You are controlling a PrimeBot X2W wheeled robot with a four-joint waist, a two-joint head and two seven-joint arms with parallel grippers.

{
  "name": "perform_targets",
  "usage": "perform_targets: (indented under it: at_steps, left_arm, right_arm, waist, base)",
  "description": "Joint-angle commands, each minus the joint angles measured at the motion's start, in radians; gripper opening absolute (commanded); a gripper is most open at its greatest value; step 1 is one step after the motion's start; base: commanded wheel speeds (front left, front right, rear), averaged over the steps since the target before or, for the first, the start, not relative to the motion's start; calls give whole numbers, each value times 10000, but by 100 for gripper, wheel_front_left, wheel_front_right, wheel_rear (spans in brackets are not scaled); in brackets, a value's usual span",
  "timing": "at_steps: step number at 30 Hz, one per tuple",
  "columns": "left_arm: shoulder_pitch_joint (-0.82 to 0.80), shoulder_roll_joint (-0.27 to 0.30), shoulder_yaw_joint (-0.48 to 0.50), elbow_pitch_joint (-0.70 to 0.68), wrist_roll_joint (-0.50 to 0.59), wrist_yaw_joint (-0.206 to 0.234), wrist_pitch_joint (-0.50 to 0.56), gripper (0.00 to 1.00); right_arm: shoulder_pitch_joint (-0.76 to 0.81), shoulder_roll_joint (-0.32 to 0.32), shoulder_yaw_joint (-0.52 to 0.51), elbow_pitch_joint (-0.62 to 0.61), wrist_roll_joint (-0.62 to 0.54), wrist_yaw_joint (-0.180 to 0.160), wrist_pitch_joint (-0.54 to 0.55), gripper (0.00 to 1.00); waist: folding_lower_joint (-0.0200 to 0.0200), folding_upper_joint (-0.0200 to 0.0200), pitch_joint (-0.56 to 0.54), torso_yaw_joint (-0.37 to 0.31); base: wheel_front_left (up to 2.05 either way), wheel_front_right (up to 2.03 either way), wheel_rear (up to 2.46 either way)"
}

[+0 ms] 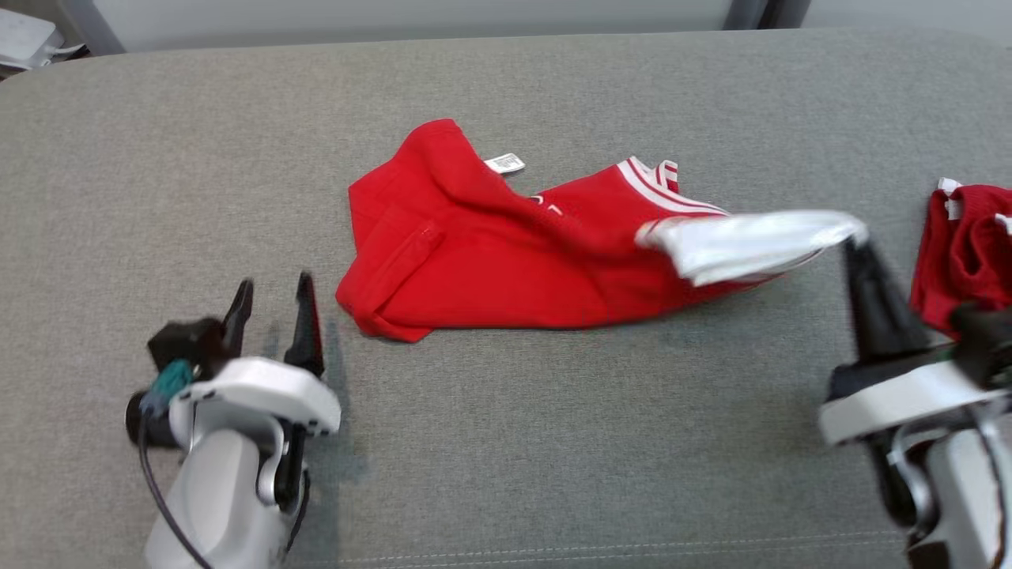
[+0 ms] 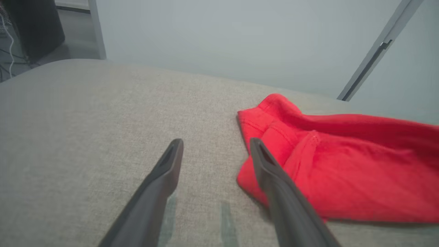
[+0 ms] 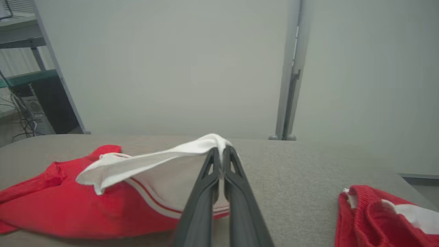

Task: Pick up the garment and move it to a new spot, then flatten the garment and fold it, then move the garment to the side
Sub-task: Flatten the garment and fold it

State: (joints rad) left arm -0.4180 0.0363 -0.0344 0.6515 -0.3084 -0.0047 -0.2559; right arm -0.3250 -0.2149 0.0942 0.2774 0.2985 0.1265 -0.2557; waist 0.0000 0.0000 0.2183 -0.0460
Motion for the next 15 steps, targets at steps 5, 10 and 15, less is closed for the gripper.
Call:
perform_targets:
  at_steps: [5,10,15]
  left_arm:
    - [-1422,143,-627,-21,101,-286,-58,100]
    - [-3169,141,-1859,1651,343,-409,-58,100]
    - [-4370,140,-2741,2970,428,-268,43,100]
  right_arm:
    - [412,-72,1530,34,142,42,-61,0]
    - [353,62,2675,576,423,42,-61,0]
    - [-19,211,3178,643,580,42,-61,0]
  waist:
    - [0,0,33,-409]
    - [0,0,309,-1057]
    - [0,0,666,-1669]
  base:
    - [0,0,0]
    - [0,0,0]
    - [0,0,0]
